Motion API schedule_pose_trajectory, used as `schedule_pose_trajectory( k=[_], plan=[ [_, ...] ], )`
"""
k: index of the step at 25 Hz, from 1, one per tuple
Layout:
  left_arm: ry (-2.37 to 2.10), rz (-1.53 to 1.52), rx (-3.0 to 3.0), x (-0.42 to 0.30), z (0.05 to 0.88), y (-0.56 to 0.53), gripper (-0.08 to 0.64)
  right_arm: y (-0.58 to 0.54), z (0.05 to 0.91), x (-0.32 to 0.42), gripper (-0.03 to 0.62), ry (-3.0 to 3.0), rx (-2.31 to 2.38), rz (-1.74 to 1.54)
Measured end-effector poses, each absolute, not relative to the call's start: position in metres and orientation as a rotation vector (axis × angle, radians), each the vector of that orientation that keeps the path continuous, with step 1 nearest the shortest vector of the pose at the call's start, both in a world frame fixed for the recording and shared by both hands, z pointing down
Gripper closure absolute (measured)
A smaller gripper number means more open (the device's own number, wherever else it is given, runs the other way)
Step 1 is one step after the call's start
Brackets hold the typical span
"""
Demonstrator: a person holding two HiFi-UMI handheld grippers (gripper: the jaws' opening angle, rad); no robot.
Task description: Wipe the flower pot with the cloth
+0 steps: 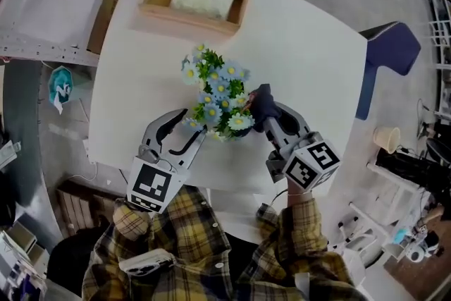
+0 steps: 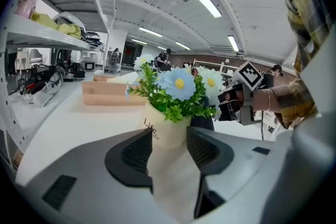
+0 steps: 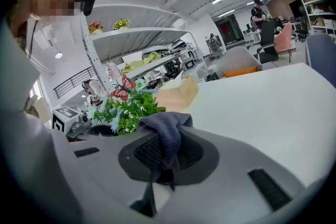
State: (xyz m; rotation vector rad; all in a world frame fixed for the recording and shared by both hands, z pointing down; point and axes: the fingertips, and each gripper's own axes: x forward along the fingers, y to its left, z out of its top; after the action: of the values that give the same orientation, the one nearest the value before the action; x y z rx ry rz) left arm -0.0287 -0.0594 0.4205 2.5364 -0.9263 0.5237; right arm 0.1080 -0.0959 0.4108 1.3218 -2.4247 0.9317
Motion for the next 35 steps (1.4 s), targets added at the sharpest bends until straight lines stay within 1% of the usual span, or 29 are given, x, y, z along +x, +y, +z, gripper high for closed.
schedule_pose_trajectory(
  k=[2, 4, 8, 14, 23, 35],
  plan=[
    [-0.893, 0.535, 2.545, -0.023, 0.428, -0.062, 0.311, -0.098, 0.418, 0.105, 0.571, -2.429, 1.309, 0.947],
    [-0.855, 0.554, 2.542, -0.017, 0.436, -0.063, 0.267, -0.1, 0.422, 0.103, 0.571, -2.429, 1.297, 0.967],
    [-0.832, 0.538, 2.546, -0.01, 0.439, -0.07, 0.206, -0.104, 0.429, 0.1, 0.571, -2.44, 1.273, 0.989],
    [-0.832, 0.521, 2.59, -0.007, 0.438, -0.083, 0.176, -0.107, 0.434, 0.096, 0.571, -2.44, 1.253, 1.014],
    [-0.755, 0.624, 2.721, 0.008, 0.442, -0.093, 0.176, -0.109, 0.438, 0.094, 0.571, -2.443, 1.237, 1.034],
    [-0.695, 0.647, 2.767, 0.014, 0.446, -0.091, 0.178, -0.101, 0.438, 0.091, 0.571, -2.44, 1.16, 1.032]
  ],
)
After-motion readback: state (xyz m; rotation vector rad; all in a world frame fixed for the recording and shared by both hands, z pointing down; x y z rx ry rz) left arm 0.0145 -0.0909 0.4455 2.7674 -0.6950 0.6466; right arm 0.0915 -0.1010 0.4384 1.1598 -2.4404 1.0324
